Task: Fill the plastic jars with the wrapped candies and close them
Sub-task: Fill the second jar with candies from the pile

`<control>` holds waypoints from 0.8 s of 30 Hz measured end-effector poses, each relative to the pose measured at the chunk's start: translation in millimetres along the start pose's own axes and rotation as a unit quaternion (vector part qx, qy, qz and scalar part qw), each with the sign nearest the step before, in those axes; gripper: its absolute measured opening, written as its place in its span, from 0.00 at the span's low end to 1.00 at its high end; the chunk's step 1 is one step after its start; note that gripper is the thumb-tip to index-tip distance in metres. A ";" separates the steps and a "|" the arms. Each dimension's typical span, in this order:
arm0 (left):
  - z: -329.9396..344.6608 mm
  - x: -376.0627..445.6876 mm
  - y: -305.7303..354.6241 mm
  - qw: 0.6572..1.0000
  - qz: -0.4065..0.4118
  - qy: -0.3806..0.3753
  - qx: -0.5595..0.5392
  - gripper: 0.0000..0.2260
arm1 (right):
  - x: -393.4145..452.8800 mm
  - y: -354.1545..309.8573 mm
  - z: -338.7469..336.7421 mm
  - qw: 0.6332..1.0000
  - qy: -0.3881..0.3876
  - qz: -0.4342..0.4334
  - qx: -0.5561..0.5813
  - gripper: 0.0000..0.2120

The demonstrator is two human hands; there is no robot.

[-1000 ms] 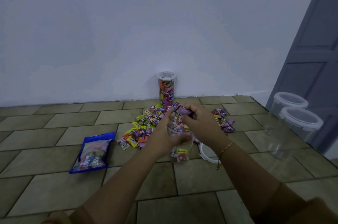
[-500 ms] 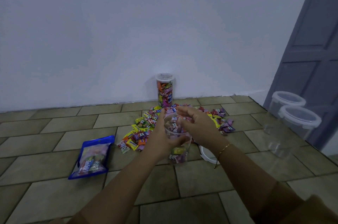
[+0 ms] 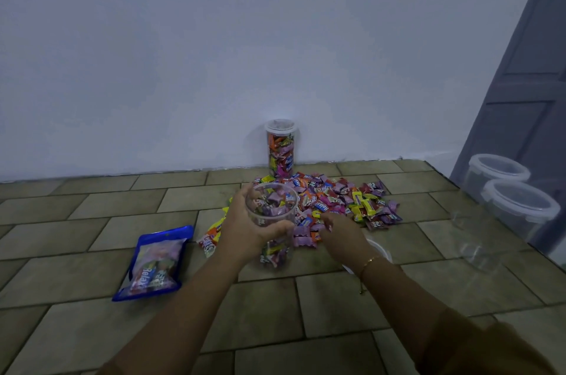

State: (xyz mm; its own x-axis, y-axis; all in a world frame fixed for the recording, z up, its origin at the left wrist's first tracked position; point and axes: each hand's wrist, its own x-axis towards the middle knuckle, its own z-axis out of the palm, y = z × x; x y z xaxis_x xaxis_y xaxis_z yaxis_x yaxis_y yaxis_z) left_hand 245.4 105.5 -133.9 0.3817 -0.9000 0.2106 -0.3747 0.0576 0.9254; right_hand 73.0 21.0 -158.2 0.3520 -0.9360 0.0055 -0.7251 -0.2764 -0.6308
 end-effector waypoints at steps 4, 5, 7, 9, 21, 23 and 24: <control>2.5 4.1 -5.5 1.000 0.004 0.003 -0.011 0.51 | 14.0 4.9 11.3 0.991 -0.062 -0.034 -0.116 0.22; 2.9 4.5 -6.5 1.000 0.001 0.000 -0.015 0.51 | 16.3 5.0 12.8 0.983 -0.079 -0.048 -0.157 0.24; 4.1 6.4 -10.4 1.000 -0.003 -0.003 -0.029 0.51 | 21.2 5.2 16.3 0.960 -0.107 -0.077 -0.247 0.30; 4.9 7.8 -15.0 0.999 -0.008 -0.005 -0.045 0.52 | 25.5 3.3 20.3 0.938 -0.129 -0.082 -0.311 0.34; 9.2 9.8 -21.7 0.997 -0.007 -0.002 -0.075 0.50 | 33.0 5.4 27.6 0.916 -0.090 -0.149 -0.362 0.17; 9.8 8.4 -22.7 0.997 -0.003 -0.005 -0.080 0.54 | 34.0 12.3 25.6 0.929 -0.088 -0.152 -0.327 0.16; 10.7 7.8 -23.5 0.997 0.000 -0.007 -0.078 0.55 | 34.5 16.1 25.1 0.938 -0.086 -0.150 -0.300 0.16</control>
State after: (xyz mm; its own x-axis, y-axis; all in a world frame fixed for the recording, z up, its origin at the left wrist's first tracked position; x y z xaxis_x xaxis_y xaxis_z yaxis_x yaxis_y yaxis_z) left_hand 248.1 92.6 -157.4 0.3690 -0.9059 0.2076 -0.2380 0.1238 0.9633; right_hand 88.4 -10.3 -187.7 0.6459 -0.7620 -0.0456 -0.7630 -0.6425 -0.0714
